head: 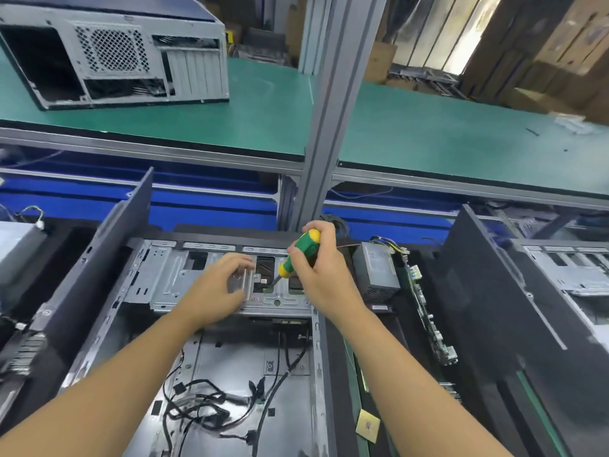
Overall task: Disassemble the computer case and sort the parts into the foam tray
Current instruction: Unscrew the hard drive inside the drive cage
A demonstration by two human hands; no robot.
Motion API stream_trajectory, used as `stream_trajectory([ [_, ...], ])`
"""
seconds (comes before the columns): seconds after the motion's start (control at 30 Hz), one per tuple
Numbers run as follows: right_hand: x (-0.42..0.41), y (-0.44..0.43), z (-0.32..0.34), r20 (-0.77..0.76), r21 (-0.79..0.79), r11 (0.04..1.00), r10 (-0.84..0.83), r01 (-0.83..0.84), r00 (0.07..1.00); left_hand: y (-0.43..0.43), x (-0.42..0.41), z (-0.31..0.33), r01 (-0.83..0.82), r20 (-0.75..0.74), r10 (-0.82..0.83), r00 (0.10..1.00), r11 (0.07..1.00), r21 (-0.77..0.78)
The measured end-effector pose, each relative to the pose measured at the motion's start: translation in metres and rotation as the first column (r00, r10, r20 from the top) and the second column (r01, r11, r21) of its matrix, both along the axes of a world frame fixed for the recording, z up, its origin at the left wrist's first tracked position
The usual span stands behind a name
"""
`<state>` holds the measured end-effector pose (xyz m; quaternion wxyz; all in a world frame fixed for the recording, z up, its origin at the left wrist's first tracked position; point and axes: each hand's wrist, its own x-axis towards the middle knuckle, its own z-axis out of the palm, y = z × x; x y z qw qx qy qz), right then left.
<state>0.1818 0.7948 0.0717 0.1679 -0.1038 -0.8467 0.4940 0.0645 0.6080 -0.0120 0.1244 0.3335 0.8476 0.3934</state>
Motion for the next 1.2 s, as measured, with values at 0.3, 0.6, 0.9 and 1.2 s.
stream_trajectory([
  [0.3,-0.016,-0.015,0.0,0.068,0.069,0.994,0.076,-0.08,0.995,-0.004,-0.005,-0.001,-0.03,-0.006,0.03,1.0,0.999,0.037],
  [0.6,-0.023,-0.027,0.015,0.036,0.318,0.938,0.134,-0.139,0.99,-0.005,-0.005,-0.001,0.02,-0.045,-0.018,0.999,0.999,0.05],
  [0.9,-0.037,-0.022,0.022,-0.009,0.174,0.985,0.007,-0.005,1.0,-0.002,-0.009,-0.007,-0.03,-0.064,0.033,0.997,0.998,0.055],
  [1.2,-0.043,-0.023,0.012,0.053,0.22,0.975,0.008,-0.019,0.999,0.001,-0.007,-0.008,-0.049,-0.1,0.052,0.994,0.998,0.027],
])
